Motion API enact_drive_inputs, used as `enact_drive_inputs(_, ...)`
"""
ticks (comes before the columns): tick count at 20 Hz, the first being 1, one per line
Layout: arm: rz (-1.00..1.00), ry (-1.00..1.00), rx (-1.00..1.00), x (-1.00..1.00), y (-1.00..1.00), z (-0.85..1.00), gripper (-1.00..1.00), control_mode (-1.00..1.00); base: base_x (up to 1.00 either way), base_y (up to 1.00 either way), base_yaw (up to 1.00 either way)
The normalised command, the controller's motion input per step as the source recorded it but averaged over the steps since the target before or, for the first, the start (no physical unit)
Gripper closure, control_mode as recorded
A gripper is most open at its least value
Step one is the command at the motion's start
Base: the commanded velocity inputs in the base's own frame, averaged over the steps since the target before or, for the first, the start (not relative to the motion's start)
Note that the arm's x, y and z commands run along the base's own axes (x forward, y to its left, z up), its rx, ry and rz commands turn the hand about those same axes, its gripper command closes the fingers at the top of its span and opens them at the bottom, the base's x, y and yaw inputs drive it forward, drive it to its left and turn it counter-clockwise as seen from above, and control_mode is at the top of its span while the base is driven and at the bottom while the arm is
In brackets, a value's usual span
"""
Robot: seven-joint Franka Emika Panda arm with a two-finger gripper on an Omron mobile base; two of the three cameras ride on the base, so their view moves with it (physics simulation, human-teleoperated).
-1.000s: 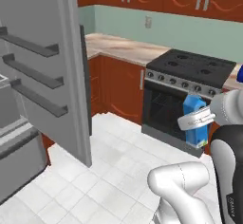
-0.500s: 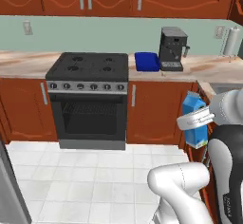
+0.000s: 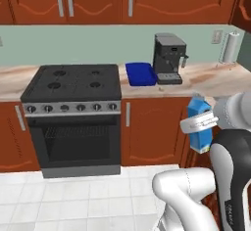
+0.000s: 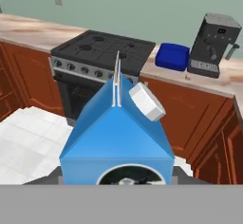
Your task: Take out the milk from the fridge and place it on the tray on the counter. Then take the sugar cube near the tray and place it in the tray.
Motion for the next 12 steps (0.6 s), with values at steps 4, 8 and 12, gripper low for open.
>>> enact_drive_inputs(4,0.0,0.0,0.0,0.0,0.0,0.0,1.0,1.0,1.0,0.14,-0.24)
enact_drive_inputs(8,0.0,0.0,0.0,0.0,0.0,0.0,1.0,1.0,1.0,0.5,-0.28)
enact_drive_inputs(12,0.0,0.0,0.0,0.0,0.0,0.0,1.0,1.0,0.99,0.98,-0.35)
